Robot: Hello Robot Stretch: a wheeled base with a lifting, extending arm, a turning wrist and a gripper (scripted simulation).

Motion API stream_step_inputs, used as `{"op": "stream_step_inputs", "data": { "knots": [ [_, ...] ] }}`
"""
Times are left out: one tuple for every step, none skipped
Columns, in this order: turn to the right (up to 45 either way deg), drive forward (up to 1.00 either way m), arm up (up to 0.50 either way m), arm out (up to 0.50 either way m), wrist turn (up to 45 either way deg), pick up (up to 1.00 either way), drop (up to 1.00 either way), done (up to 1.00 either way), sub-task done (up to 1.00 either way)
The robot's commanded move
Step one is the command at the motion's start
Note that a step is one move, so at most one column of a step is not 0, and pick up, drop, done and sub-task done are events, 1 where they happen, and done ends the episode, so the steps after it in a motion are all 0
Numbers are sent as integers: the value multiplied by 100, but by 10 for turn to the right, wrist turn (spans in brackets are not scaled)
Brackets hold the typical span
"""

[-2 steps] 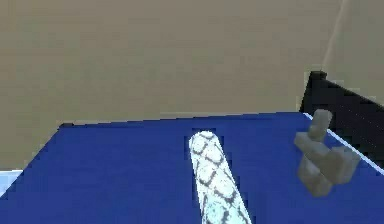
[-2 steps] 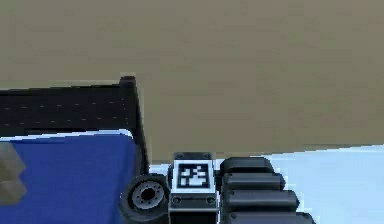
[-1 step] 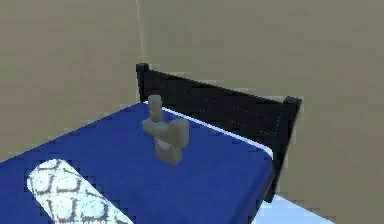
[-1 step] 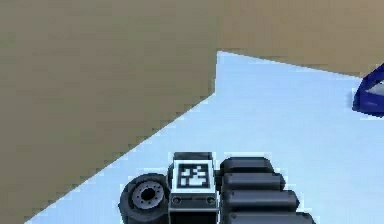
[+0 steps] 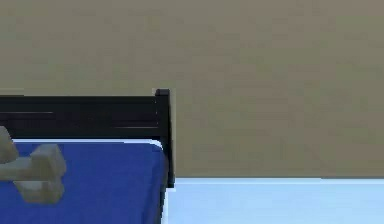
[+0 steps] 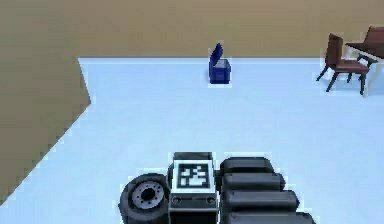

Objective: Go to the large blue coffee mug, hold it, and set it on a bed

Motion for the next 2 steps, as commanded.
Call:
{"op": "stream_step_inputs", "data": {
  "knots": [
    [-450,0,0,0,0,0,0,0,0],
    [-450,0,0,0,0,0,0,0,0]
  ]
}}
